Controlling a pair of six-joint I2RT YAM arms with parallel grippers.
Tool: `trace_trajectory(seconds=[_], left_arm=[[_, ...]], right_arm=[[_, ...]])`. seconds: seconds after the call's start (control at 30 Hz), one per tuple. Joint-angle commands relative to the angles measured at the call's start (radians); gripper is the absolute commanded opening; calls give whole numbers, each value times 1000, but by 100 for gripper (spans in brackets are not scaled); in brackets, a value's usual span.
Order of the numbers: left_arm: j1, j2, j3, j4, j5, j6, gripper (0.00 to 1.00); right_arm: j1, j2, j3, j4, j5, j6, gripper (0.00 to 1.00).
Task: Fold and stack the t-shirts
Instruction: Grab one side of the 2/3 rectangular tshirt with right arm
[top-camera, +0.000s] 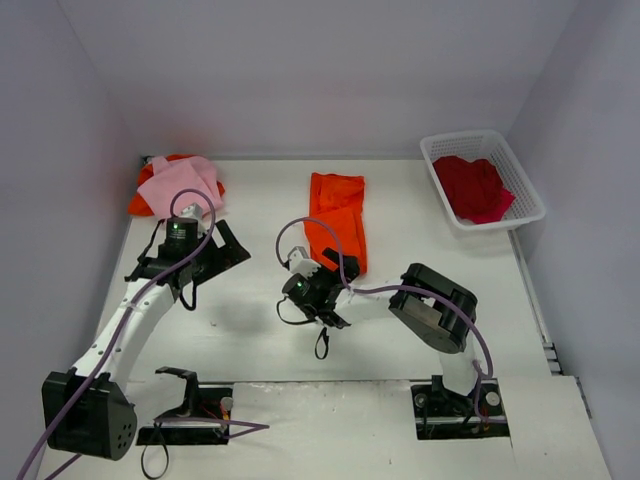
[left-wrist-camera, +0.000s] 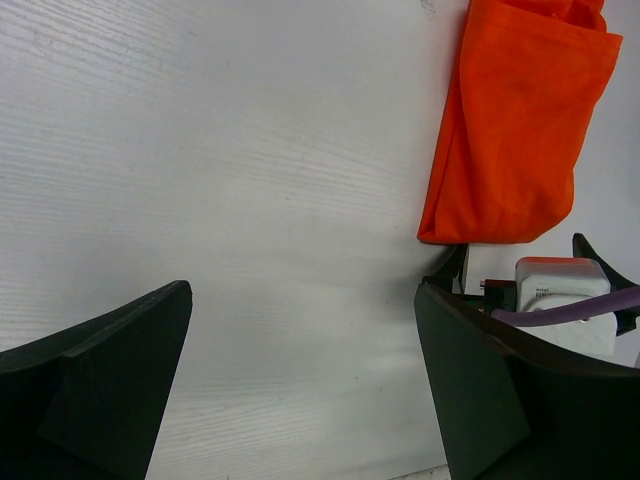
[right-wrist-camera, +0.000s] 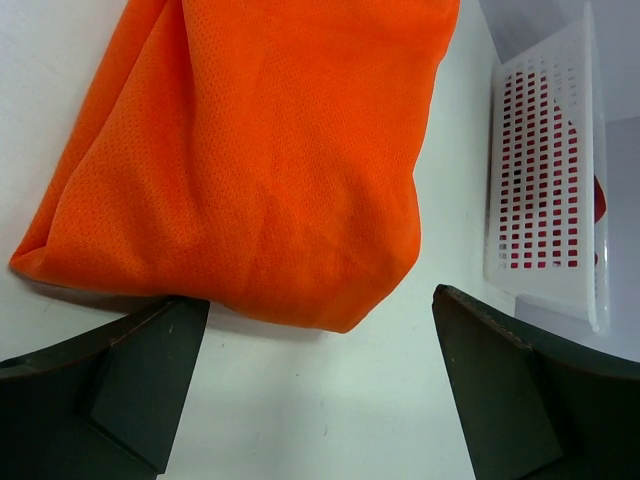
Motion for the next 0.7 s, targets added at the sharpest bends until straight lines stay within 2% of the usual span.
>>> trace_trajectory(seconds=[0.0, 0.23, 0.53, 0.67], left_arm=[[14, 0, -1, 66, 21, 5, 88], [20, 15, -8, 85, 37, 3, 88], [37, 15, -16, 99, 58, 1, 88], [43, 17, -22, 106, 67, -2, 88]], right_arm=[[-17, 38, 2, -30, -54, -8, 93], [-23, 58, 4, -5, -63, -35, 89], [-28, 81, 8, 12, -85, -57, 69], [-33, 87, 10, 12, -94, -58, 57]])
